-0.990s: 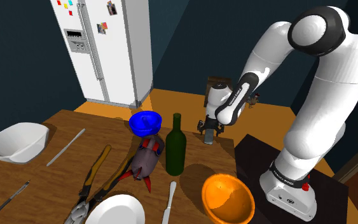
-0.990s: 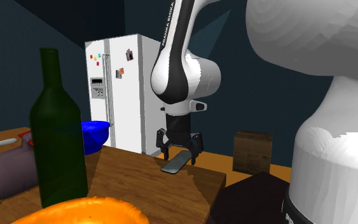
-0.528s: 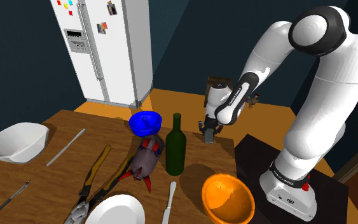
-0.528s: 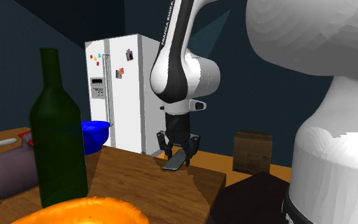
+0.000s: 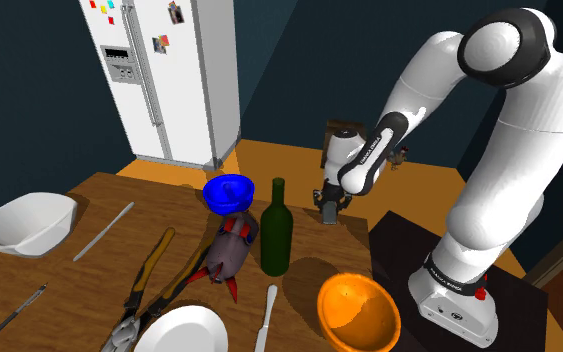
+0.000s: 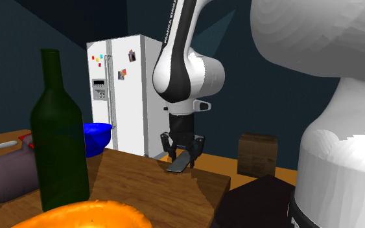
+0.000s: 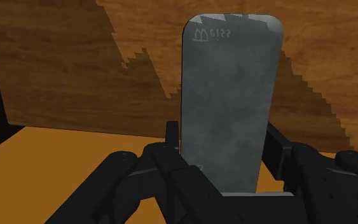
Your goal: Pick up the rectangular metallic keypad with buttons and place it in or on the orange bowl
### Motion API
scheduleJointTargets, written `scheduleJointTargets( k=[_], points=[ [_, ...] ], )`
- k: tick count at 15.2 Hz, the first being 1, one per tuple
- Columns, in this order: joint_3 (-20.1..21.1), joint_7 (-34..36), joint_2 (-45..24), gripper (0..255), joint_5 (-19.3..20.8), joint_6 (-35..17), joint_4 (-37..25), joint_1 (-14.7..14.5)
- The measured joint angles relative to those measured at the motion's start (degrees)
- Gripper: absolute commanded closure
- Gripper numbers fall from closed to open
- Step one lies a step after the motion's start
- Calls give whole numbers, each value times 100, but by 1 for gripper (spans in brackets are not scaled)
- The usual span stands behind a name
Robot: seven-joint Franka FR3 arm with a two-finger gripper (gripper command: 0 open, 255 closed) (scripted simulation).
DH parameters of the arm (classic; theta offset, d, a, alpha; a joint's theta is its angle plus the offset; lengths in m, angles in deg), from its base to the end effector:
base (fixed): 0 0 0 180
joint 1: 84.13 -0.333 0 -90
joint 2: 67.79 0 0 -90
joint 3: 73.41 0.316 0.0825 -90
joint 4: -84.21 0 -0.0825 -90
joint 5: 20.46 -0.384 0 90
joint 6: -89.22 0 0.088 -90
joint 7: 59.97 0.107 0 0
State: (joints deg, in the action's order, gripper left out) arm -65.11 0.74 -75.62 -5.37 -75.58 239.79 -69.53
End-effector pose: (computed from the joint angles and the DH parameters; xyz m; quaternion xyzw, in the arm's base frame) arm 0.4019 -0.0271 0.1858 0.8961 -0.4428 0.0244 0.0170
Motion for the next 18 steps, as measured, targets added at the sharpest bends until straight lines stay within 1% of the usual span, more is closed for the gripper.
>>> scheduleJointTargets(
  k=[3, 9, 12, 18],
  points=[
    [123, -216, 268, 255, -281, 235, 28, 59],
    [246, -640, 910, 255, -835, 785, 93, 63],
    [249, -796, 1198, 255, -1028, 1076, 81, 32],
    [225, -996, 1727, 255, -1289, 1663, 11, -44]
  ],
)
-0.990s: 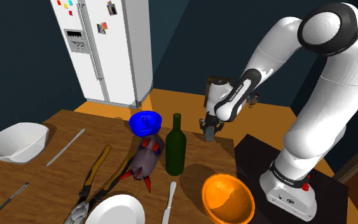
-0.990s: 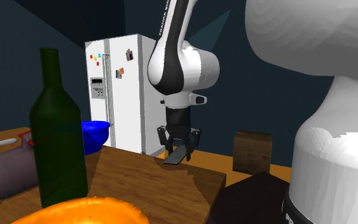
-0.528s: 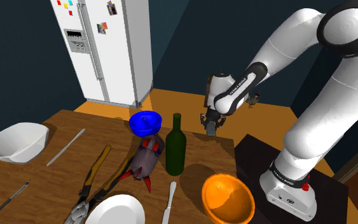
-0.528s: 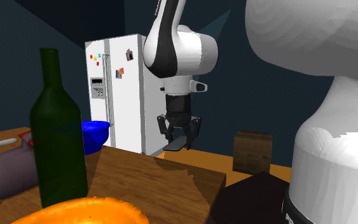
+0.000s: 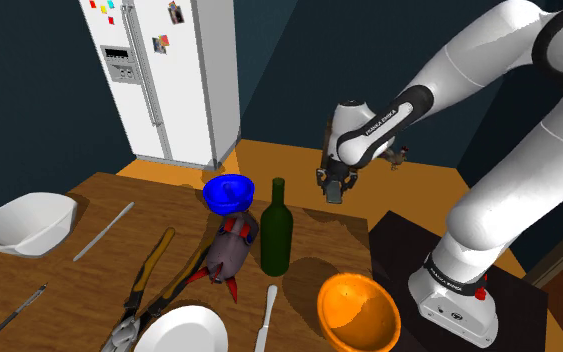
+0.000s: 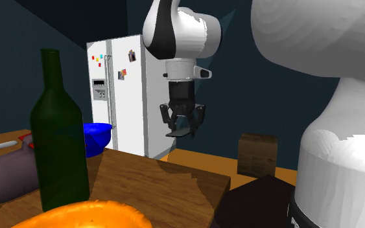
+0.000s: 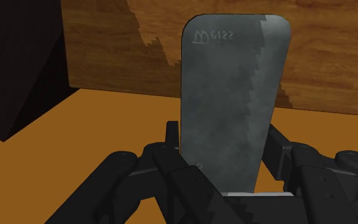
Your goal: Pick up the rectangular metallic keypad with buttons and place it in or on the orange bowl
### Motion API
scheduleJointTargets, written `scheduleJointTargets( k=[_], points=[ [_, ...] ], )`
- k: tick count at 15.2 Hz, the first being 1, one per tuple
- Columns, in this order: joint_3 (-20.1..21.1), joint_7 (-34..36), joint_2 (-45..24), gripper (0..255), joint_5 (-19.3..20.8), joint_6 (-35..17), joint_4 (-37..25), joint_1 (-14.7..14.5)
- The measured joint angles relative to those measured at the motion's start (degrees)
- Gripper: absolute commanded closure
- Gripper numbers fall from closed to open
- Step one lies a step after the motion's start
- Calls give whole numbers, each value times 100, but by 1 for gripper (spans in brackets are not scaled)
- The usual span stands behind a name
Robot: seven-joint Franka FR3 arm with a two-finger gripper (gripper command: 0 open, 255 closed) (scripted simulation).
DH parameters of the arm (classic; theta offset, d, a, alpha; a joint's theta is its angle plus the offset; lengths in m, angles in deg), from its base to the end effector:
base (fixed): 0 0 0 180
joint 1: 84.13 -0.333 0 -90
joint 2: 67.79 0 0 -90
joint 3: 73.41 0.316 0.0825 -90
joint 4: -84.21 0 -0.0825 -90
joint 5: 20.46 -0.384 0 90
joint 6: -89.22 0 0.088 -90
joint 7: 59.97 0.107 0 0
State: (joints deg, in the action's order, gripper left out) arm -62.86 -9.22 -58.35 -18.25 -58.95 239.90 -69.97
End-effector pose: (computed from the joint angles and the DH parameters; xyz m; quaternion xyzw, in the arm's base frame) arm 0.4019 -0.0272 0.2797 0.8960 -0.4430 0.0240 0.0173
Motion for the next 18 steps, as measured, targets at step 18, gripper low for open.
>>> scheduleJointTargets(
  k=[18],
  points=[
    [192, 138, 1686, 255, -560, 1463, 220, -475]
  ],
)
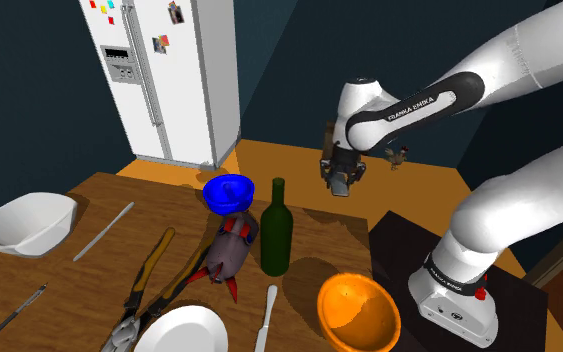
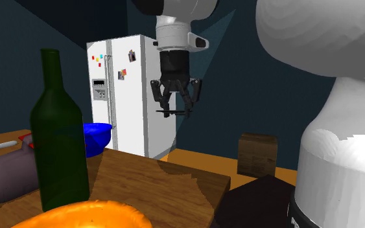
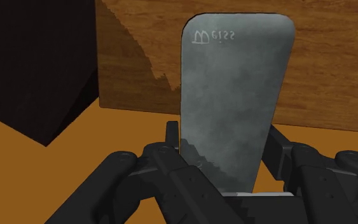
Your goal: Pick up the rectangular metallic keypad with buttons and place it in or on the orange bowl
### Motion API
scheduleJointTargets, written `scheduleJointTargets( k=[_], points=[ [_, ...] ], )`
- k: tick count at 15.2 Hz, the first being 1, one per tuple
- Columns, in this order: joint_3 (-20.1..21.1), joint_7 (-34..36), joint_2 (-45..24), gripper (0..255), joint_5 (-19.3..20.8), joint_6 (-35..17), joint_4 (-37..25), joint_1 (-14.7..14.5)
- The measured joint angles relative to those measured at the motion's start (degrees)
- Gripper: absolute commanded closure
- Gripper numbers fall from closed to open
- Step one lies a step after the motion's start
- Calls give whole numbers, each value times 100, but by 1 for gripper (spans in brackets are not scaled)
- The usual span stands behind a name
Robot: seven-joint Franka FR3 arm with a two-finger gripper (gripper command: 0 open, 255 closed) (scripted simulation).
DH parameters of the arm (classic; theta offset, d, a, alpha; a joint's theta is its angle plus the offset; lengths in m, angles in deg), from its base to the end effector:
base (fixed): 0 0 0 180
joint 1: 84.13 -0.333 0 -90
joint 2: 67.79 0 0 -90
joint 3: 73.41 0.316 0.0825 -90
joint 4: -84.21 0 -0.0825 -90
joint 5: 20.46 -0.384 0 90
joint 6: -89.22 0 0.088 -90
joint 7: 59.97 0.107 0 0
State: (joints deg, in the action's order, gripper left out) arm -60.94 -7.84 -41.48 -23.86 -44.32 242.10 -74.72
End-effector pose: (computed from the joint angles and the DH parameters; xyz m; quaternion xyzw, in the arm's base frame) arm 0.3674 0.0144 0.3521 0.8962 -0.4426 0.0238 0.0173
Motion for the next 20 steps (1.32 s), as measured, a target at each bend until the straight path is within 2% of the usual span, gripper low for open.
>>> scheduleJointTargets(
  k=[6, 14, 20],
  points=[
    [459, 621, 1039, 255, -554, 380, 667, -700],
    [1225, 1762, 2269, 255, -1443, 1132, 1175, -1953],
    [2003, 2787, 2493, 255, -2147, 1391, 1140, -2837]
  ],
)
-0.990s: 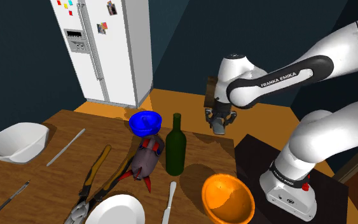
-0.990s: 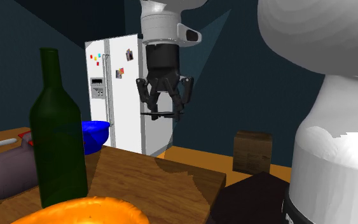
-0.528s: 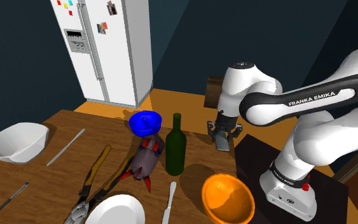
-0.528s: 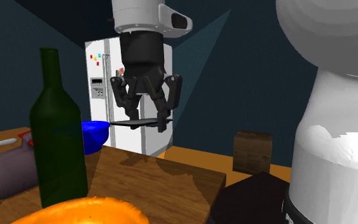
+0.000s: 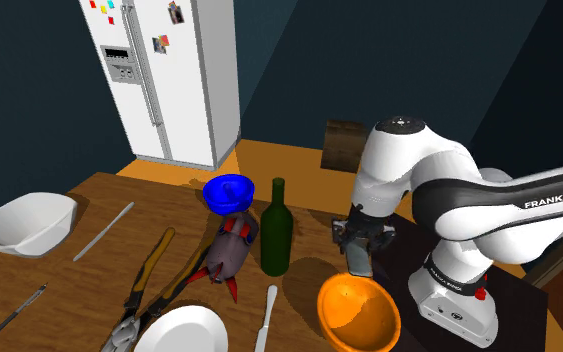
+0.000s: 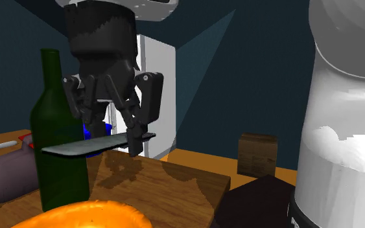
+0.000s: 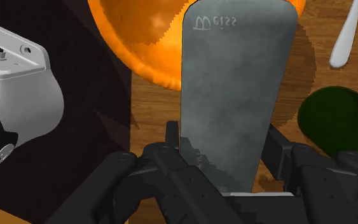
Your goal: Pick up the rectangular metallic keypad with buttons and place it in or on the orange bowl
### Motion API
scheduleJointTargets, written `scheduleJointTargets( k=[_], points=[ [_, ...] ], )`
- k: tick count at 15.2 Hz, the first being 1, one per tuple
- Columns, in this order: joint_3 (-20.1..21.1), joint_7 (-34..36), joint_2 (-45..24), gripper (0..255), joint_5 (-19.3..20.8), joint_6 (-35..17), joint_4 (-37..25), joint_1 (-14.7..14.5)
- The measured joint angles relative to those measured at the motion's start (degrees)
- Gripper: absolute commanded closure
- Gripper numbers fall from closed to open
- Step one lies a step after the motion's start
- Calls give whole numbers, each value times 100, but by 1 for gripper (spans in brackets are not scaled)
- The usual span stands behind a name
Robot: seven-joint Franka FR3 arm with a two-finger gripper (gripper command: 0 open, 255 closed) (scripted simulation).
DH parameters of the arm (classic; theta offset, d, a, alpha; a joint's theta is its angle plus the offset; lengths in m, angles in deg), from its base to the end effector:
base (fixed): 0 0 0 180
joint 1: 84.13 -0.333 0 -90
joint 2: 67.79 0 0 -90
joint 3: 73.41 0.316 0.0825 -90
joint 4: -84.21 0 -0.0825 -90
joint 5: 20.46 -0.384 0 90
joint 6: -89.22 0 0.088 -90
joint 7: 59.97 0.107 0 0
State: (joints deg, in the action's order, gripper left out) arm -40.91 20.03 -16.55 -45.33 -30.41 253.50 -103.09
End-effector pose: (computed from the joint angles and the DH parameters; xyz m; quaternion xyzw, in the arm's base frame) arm 0.1913 0.2063 0.3520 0.8964 -0.4422 0.0242 0.0173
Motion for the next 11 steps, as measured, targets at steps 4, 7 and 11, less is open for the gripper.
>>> scheduleJointTargets(
  k=[4, 7, 11],
  points=[
    [504, 698, 35, 255, -397, 218, -229, -481],
    [913, 1183, -84, 255, -668, 250, -439, -730],
    [1220, 1276, -360, 255, -901, -156, -311, -774]
  ],
)
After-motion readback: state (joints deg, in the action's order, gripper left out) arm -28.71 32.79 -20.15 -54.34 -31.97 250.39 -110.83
